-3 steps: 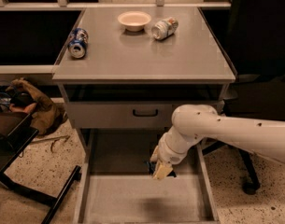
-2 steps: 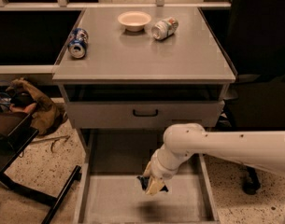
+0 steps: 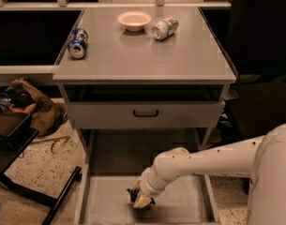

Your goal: Place rxbar blueberry into middle drawer

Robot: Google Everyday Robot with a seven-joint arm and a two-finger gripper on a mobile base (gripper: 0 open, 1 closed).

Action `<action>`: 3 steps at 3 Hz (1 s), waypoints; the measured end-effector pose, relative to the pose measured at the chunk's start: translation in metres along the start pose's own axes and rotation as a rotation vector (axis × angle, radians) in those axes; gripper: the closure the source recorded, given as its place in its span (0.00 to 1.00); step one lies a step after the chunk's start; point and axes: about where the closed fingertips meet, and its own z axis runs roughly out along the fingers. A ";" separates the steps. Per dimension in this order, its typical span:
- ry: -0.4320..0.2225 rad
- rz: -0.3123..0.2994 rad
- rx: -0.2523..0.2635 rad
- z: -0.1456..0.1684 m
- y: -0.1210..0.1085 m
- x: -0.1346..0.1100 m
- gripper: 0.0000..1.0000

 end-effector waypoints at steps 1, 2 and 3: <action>-0.012 -0.009 0.031 0.026 -0.007 -0.006 1.00; -0.019 -0.010 0.041 0.027 -0.010 -0.009 0.81; -0.019 -0.010 0.041 0.027 -0.010 -0.009 0.58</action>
Offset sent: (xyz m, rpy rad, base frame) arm 0.0049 0.0158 -0.0185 0.0116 -0.0279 -0.0062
